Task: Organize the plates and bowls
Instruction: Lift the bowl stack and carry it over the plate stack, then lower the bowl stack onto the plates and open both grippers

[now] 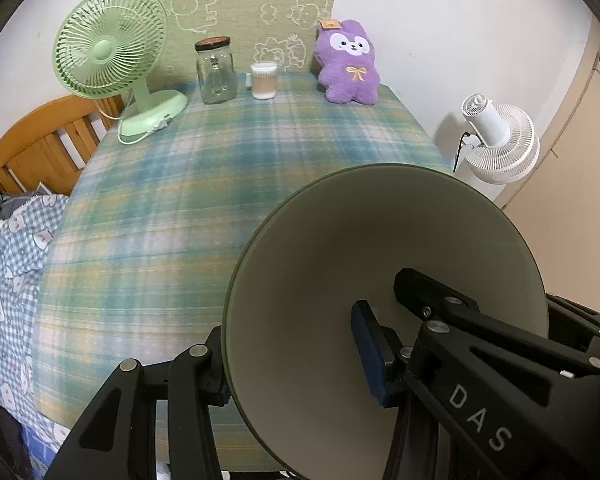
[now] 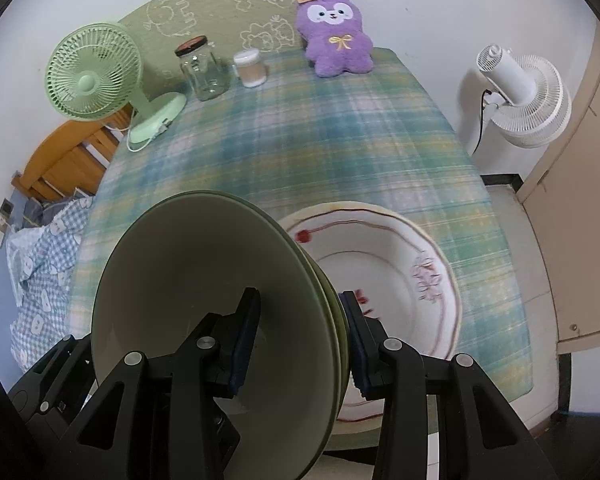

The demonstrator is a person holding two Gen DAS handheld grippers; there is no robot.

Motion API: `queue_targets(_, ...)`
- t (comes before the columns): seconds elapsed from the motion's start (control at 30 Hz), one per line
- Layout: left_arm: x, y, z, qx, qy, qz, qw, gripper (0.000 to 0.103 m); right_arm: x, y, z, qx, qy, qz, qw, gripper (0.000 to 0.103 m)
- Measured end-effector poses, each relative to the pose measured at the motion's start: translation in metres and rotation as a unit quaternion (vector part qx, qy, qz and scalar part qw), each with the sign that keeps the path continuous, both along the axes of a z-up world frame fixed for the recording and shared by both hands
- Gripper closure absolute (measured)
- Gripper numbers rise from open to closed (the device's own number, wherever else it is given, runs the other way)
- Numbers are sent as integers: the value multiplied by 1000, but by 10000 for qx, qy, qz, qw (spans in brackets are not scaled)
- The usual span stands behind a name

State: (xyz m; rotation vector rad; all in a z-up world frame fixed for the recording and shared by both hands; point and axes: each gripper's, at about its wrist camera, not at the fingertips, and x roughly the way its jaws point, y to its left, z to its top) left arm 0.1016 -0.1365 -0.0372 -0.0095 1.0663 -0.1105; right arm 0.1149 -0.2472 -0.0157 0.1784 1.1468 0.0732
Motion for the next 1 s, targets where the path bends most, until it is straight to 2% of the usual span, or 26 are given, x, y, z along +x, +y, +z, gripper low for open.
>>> queue_targets(0.43, 14, -49, -36, 81, 330, 336, 9989, 54, 19, -47, -41, 62, 339, 261, 9991, 59)
queue_targets(0.67, 22, -55, -36, 90, 246, 485, 9985, 54, 31, -50, -43, 39, 267, 394, 9989, 59)
queue_targets(1.0, 20, -56, -38, 100, 132, 404, 9990, 55, 30, -48, -45, -38, 167, 457, 9988, 56)
